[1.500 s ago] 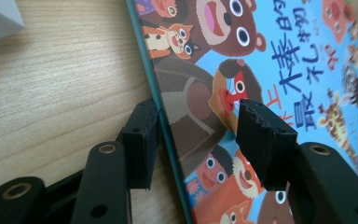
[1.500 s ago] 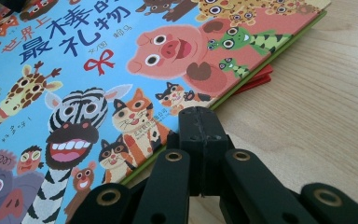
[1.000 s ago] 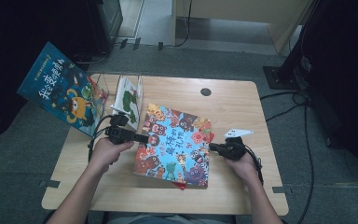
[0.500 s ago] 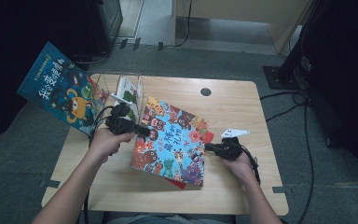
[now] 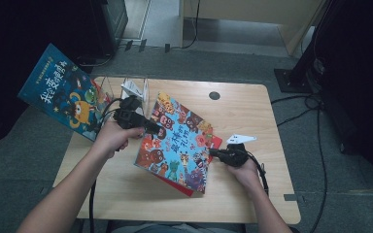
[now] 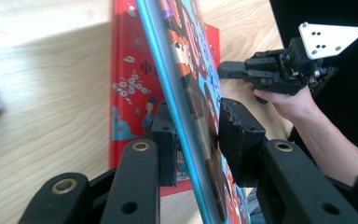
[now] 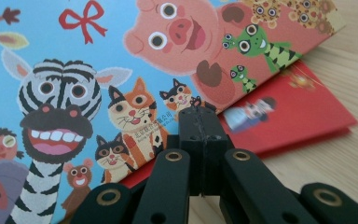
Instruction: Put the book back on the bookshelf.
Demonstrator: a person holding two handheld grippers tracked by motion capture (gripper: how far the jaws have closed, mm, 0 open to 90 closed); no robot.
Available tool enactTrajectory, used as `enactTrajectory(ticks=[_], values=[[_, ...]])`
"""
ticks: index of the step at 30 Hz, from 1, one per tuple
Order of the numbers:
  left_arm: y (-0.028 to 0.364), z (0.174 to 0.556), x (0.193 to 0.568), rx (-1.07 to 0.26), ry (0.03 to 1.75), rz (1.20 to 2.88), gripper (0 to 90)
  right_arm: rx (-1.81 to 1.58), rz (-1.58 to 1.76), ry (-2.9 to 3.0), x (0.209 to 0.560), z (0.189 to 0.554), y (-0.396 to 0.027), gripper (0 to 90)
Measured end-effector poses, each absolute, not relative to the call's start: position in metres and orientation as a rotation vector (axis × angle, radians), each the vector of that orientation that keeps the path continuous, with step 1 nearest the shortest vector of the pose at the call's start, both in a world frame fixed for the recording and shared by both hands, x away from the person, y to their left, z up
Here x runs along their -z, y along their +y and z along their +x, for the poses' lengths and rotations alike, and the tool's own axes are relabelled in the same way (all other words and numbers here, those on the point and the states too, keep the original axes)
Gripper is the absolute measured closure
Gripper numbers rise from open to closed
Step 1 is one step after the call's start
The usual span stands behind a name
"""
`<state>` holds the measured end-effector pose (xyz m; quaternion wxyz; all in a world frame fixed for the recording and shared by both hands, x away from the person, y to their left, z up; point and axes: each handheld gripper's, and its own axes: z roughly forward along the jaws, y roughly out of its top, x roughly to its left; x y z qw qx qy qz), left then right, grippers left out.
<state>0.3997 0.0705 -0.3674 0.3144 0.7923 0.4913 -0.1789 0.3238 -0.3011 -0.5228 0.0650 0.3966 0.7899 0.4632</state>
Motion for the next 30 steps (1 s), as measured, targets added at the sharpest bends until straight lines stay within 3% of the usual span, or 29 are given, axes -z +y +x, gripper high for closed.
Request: enactTrajectory(ticks=[11,17,20,23,30], values=[[0.078,0.405,0.367,0.5,1.364,2.1,68.5,-1.381,1.155,2.372,0.523,0.323,-0.284,90.0],[0.064,0.406,0.372,0.551,1.346,2.148,69.5,-1.383,1.129,2.383,0.523,0.324,-0.275,90.0],[0.064,0.409,0.371,0.61,1.302,2.098,74.8,-1.366,1.097,2.388,0.523,0.323,-0.271,89.7],[0.064,0.411,0.369,0.639,1.299,2.102,76.8,-1.372,1.094,2.388,0.522,0.323,-0.273,81.9],[0.058,0.418,0.36,0.65,1.291,2.154,78.3,-1.34,1.038,2.401,0.519,0.321,-0.274,76.4]])
